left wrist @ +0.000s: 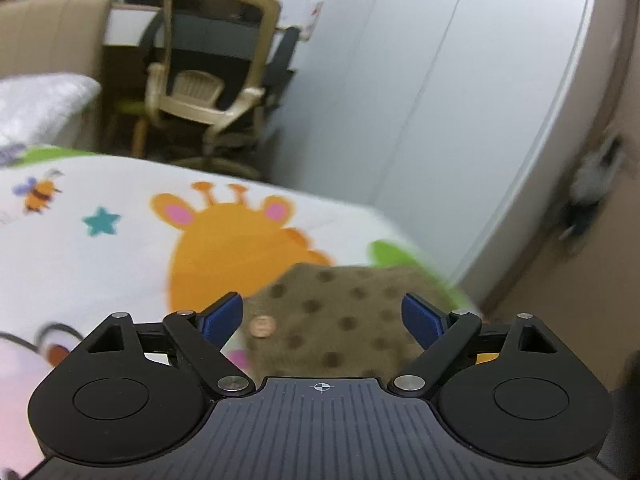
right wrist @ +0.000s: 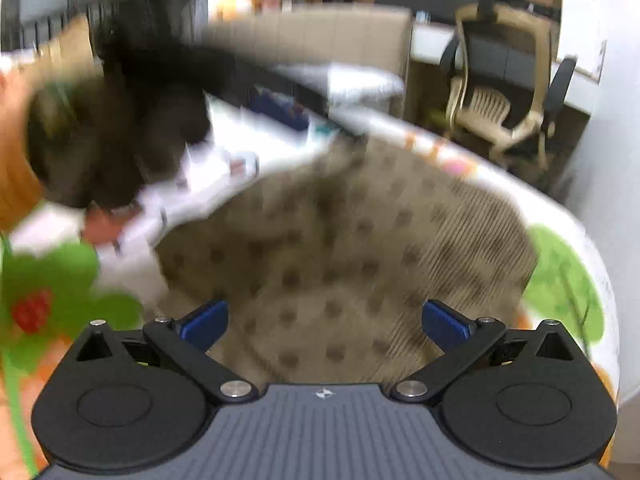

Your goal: Fold clothes

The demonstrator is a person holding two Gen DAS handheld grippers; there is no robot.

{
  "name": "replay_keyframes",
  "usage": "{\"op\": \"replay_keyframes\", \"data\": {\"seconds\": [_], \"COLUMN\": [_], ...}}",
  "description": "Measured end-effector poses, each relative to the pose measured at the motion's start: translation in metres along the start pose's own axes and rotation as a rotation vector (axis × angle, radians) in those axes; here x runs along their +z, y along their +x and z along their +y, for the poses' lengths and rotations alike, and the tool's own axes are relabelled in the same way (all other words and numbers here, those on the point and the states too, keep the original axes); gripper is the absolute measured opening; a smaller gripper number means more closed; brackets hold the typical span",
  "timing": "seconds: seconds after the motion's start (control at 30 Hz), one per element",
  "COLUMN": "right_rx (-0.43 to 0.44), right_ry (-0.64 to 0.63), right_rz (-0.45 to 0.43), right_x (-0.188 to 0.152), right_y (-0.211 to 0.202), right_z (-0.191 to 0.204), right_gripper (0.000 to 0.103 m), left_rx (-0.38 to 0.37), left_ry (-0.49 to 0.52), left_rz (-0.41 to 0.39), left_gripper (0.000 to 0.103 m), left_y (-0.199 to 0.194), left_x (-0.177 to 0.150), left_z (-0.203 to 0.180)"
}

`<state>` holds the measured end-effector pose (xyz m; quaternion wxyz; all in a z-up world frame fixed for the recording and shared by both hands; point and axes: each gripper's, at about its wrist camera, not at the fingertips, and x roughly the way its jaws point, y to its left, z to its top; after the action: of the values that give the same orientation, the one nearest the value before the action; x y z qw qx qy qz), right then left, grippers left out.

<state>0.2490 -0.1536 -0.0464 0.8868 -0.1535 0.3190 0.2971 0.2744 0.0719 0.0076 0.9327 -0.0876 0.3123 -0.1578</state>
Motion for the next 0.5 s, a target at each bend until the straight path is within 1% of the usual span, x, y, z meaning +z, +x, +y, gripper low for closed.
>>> {"op": "replay_keyframes", "data": {"seconds": [0.03,0.07,0.1,0.2,0.33,0.4,0.43,0.5], "right_rx": [-0.024,-0.049,-0.073,-0.147,-0.245,-0.234,-0.229,-0.245], "right_ry": [0.015,0.031,0.046,0.092,0.154,0.172,0.186,0.163], "right_rz": [0.001,0.002,0.003,0.005,0.009,0.016,0.017,0.022], "right_x": [0.005,0.009,0.014,0.028,0.047,0.047,0.048,0.049], "right_y": [0.005,0.010,0.016,0.031,0.052,0.068,0.068,0.062], "right_z": [-0.007,-0.014,-0.021,-0.042,-0.069,-0.073,-0.075,-0.073], "right_gripper": [0.103,0.103,0.103,0.103,0.103,0.103,0.103,0.103], "left_rx": [0.036,0.051,0.065,0.043,0.040,0.049,0.056,0.069], "left_ry": [0.019,0.025,0.031,-0.008,0.014,0.026,0.033,0.042], "left_rz": [0.014,0.025,0.035,0.052,0.047,0.051,0.056,0.055], "left_gripper": [0.089,0.093,0.094,0.096,0.096,0.096,0.096,0.096], "left_y": [0.007,0.013,0.019,0.026,0.027,0.028,0.029,0.031], "left_x": [-0.002,-0.004,-0.007,-0.011,-0.013,-0.014,-0.014,-0.018], "left_z": [0.000,0.003,0.006,0.017,0.020,0.021,0.021,0.023]}}
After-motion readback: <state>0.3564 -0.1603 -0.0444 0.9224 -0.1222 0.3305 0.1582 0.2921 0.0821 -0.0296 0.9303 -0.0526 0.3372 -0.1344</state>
